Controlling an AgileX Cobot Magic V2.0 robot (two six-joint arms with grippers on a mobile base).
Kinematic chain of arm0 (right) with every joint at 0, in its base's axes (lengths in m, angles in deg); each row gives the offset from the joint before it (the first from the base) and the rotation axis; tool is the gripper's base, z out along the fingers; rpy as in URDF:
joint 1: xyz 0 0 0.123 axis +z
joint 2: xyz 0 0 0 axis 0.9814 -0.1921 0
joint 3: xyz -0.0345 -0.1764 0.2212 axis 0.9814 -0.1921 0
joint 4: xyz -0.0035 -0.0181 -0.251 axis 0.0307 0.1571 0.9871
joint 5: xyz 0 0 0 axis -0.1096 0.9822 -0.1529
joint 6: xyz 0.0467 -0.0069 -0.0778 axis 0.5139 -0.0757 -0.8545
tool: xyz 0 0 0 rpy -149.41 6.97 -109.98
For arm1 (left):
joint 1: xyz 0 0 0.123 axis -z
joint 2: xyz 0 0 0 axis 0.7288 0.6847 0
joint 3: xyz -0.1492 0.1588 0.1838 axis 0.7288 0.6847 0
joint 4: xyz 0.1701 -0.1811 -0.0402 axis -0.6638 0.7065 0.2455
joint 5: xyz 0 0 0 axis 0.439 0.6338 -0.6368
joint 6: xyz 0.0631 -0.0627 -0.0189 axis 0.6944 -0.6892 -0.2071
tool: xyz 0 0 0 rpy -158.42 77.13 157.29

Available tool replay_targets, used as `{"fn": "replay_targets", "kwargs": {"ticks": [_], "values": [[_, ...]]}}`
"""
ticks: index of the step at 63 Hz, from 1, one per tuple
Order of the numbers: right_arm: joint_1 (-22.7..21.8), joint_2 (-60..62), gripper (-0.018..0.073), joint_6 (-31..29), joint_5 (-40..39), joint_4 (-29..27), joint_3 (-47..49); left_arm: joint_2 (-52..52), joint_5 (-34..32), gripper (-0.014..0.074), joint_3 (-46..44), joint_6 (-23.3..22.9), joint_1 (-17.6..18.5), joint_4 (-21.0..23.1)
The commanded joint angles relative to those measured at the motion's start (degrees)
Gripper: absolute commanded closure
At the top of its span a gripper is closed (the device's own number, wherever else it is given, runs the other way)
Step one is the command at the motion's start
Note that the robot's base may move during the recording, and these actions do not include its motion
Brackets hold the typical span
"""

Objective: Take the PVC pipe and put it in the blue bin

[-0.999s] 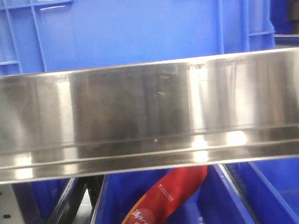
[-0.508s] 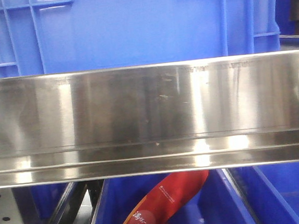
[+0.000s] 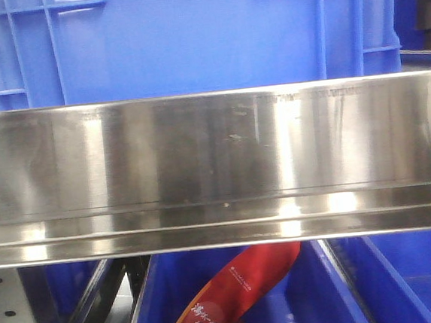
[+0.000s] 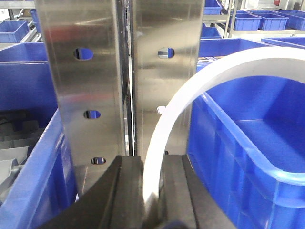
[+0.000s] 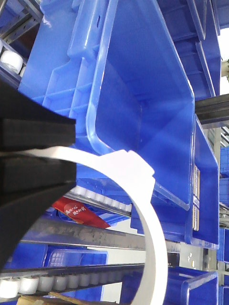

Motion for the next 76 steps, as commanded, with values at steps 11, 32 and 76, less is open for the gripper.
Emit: {"fn": "replay_targets", "kwargs": {"ticks": [11, 32, 76], "values": [[0.03, 0.35, 0.0722, -0.20, -1.02, 0.11, 0.05, -0.36, -1.23, 0.0708, -0.08, 0.00, -0.04, 0.23], [0.03, 0.35, 0.0722, -0.20, -1.02, 0.11, 0.05, -0.36, -1.22, 0.0708, -0.08, 0.00, -0.04, 0.42], [0.03, 0.35, 0.0722, -0.20, -1.00, 0.11, 0.05, -0.47, -1.72, 0.0708, -0.08, 1.06, 0.08, 6.63]]}}
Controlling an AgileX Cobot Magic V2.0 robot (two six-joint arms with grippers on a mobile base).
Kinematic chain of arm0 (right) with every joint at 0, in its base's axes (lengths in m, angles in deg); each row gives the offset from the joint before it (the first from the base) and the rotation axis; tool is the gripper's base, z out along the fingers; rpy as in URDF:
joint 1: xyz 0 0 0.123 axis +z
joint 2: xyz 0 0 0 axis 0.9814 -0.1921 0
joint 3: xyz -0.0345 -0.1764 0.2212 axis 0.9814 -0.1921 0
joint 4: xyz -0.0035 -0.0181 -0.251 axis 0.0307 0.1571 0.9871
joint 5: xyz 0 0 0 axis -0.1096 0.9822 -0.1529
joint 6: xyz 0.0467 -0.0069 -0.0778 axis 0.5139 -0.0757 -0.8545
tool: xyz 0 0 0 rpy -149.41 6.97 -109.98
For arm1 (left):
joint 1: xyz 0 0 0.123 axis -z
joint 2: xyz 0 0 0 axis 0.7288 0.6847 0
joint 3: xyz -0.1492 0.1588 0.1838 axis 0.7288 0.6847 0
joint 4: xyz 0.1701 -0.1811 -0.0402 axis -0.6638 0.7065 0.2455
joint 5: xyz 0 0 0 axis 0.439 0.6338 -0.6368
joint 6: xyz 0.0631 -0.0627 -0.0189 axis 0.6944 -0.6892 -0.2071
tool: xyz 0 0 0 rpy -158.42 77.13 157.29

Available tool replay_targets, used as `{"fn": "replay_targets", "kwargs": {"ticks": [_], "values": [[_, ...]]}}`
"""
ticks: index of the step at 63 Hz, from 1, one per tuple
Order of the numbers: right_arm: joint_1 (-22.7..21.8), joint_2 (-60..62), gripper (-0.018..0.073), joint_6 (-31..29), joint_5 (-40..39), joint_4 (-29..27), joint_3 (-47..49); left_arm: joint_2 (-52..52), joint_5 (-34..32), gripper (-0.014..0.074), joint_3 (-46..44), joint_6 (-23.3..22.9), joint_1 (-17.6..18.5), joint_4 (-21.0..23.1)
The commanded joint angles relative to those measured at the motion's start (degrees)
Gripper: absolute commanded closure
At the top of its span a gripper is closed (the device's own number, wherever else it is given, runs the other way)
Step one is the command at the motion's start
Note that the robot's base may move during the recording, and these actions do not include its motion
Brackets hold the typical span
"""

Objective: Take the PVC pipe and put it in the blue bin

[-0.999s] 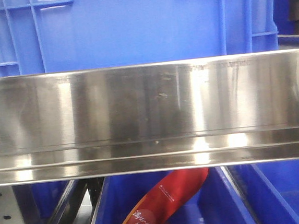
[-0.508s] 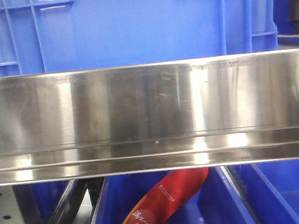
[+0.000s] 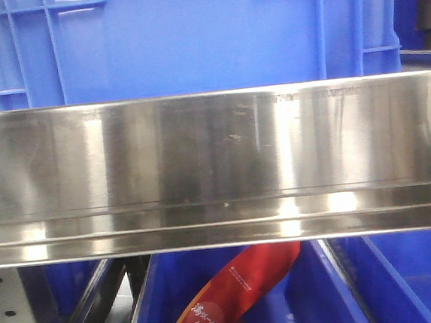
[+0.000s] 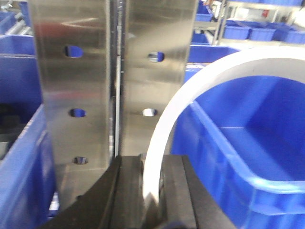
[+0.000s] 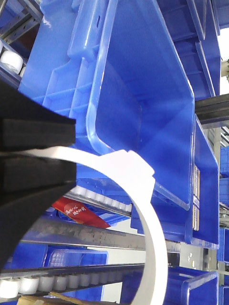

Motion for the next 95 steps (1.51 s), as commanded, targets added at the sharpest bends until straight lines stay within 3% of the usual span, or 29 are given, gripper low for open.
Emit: {"fn": "replay_targets", "kwargs": {"ticks": [1, 13, 22, 30, 37, 56, 62, 69, 85, 95], "values": [[0.03, 0.35, 0.0722, -0.20, -1.00, 0.11, 0.05, -0.47, -1.21, 0.0708, -0.08, 1.61, 0.08, 1.50], [0.03, 0.35, 0.0722, -0.20, -1.24, 0.01, 0.05, -0.47, 1.28, 0.0708, -0.90, 8.94, 0.08, 6.35], [0.03, 0.35, 0.0722, -0.20, -1.24, -0.25, 0.05, -0.47, 1.54, 0.0708, -2.17, 14.14, 0.08, 14.82], [0.03, 0.35, 0.0722, -0.20, -1.47, -0.75, 0.05, 0.35, 3.43, 0.0708, -4.56, 25.13, 0.08, 23.84], [0.03, 0.35, 0.0722, -0.20, -1.73, -0.87, 0.05, 2.25, 6.59, 0.0708, -6.75, 29.24, 0.08, 28.84], [0.03, 0.35, 0.0722, -0.20, -2.13, -1.33, 0.05, 9.96, 7.41, 0.0708, -12.86, 30.01, 0.08, 29.09], [0.03, 0.35, 0.0722, -0.20, -2.13, -1.33, 0.05, 12.43, 7.47, 0.0708, -14.71, 32.65, 0.36, 29.73], [0.03, 0.35, 0.0722, -0.20, -2.23, -2.02, 0.05, 14.98, 7.22, 0.0708, -16.76, 37.37, 3.07, 31.80], [0.03, 0.35, 0.0722, -0.20, -2.23, -2.42, 0.05, 21.77, -0.03, 0.0708, -20.28, 37.49, 10.73, 29.86], [0.03, 0.35, 0.0722, -0.20, -2.80, -2.43, 0.05, 26.39, -2.62, 0.0708, -21.79, 37.49, 11.78, 28.97]]}}
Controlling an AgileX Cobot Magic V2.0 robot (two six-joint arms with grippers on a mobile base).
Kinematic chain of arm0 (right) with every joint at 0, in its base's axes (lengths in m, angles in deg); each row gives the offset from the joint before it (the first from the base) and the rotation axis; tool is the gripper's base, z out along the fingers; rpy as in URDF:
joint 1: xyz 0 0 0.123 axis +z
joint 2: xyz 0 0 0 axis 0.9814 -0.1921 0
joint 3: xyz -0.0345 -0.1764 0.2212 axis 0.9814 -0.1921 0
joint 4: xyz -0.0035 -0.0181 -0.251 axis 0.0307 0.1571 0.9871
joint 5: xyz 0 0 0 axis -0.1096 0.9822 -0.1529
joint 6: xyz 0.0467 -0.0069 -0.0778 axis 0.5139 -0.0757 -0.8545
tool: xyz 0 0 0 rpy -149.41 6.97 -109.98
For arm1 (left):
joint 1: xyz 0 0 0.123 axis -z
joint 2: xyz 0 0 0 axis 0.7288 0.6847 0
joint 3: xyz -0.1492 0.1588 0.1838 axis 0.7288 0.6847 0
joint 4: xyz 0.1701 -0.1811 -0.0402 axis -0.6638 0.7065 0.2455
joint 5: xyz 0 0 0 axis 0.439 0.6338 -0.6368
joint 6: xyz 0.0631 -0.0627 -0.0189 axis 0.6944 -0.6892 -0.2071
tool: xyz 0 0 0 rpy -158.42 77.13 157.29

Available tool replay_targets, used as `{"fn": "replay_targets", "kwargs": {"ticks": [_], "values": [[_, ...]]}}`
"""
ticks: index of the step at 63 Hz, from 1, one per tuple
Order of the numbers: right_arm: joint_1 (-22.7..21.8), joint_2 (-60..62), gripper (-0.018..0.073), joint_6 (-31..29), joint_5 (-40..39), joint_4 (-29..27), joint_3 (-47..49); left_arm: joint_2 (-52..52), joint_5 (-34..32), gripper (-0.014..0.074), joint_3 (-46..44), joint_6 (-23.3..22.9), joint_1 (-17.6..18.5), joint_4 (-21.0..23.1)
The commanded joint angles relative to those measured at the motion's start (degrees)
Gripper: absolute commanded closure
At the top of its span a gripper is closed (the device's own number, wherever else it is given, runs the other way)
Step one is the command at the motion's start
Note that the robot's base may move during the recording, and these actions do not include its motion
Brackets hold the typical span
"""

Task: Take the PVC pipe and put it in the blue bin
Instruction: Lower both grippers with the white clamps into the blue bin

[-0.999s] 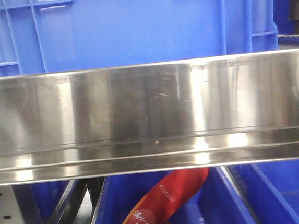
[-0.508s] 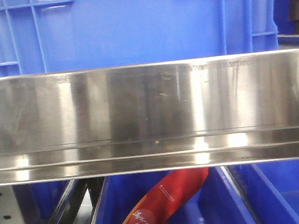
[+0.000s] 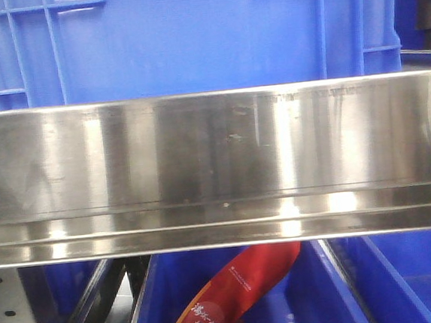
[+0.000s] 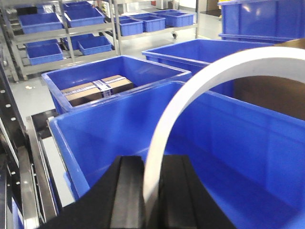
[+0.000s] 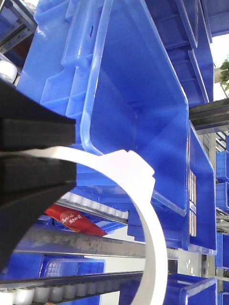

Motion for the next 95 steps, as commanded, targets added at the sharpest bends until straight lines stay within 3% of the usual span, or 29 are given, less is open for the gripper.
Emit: {"fn": "replay_targets", "kwargs": {"ticks": [1, 15, 36, 62, 95], "values": [[0.03, 0.35, 0.0722, -0.20, -2.28, -0.54, 0.05, 2.31, -2.26, 0.0708, -1.54, 0.02, 0.59, 0.03], [0.03, -0.21, 0.0722, -0.31, -6.79, -2.84, 0.05, 8.07, -2.26, 0.0708, -6.79, 0.66, 0.59, 0.03], [0.03, -6.73, 0.0722, -11.25, -10.89, -15.62, 0.05, 14.54, -1.78, 0.0708, -12.93, 3.37, 5.02, 0.03], [0.03, -6.75, 0.0722, -14.21, -11.53, -15.95, 1.20, 16.10, -6.04, 0.0708, -12.93, 3.48, 11.31, -3.46], [0.03, -7.13, 0.0722, -16.33, -12.96, -18.87, 1.20, 22.24, -10.44, 0.0708, -13.17, 3.48, 11.87, -3.86]]}}
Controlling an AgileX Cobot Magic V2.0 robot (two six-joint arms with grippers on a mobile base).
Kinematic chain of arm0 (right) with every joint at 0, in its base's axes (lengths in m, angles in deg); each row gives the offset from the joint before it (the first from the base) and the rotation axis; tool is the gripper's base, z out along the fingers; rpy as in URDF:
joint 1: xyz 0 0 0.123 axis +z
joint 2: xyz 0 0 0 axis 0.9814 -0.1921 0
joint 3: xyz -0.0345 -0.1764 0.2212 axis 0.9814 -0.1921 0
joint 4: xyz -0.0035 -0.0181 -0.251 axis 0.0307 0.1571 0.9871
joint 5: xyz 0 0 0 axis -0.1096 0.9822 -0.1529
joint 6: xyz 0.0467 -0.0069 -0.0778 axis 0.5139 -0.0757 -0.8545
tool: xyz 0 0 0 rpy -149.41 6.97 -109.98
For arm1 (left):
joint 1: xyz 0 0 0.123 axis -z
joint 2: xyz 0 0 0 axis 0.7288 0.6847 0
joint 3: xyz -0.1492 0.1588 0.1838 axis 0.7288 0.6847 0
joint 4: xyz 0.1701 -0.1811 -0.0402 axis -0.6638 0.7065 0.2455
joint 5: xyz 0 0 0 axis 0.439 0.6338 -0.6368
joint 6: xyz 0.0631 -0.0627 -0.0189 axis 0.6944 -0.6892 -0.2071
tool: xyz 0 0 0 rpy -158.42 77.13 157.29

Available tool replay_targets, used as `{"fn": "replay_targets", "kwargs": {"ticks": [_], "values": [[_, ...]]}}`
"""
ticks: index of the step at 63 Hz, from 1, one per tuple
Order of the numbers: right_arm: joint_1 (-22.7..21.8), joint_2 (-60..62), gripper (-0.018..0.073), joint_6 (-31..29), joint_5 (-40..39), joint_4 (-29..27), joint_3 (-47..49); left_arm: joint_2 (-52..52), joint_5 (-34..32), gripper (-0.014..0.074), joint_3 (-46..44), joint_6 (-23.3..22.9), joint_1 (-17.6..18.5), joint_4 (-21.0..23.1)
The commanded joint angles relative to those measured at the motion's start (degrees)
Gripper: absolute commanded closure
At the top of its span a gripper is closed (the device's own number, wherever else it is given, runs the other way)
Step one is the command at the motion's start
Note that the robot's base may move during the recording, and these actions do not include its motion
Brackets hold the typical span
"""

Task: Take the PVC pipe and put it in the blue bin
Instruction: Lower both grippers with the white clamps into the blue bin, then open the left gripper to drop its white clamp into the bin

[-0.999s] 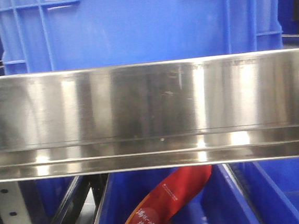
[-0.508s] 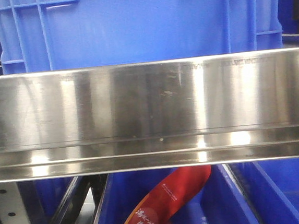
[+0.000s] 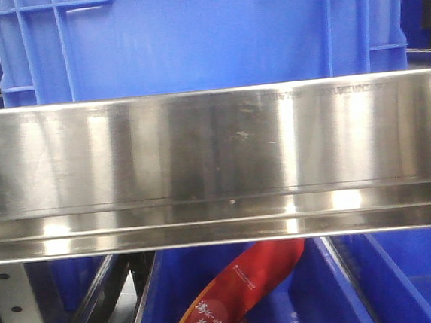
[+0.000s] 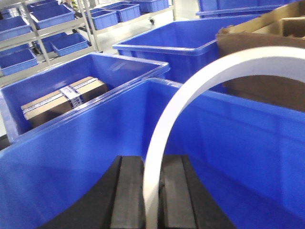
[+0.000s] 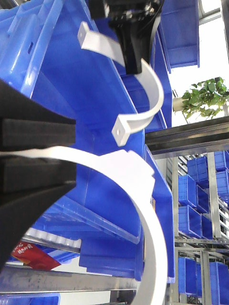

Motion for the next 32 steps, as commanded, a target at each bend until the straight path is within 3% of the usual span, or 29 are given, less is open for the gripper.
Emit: {"fn": "replay_targets", "kwargs": {"ticks": [1, 12, 25, 32], "values": [[0.03, -0.18, 0.0722, -0.69, -1.58, -0.88, 0.61, 0.34, -1.95, 0.0708, -0.65, 0.10, 0.33, 0.16], [0.03, -0.18, 0.0722, -1.19, -1.58, -0.88, 0.61, 0.56, -1.50, 0.0665, -0.65, 0.10, 0.33, 0.16], [0.03, -0.18, 0.0722, -1.19, -1.58, -0.88, 0.61, 0.56, -0.59, 0.0393, -0.65, 0.10, 0.33, 0.99], [0.03, -0.18, 0.0722, -1.19, -1.58, -0.88, 0.61, 0.43, 1.29, 0.0420, -0.65, 0.10, 0.46, 2.08]]}}
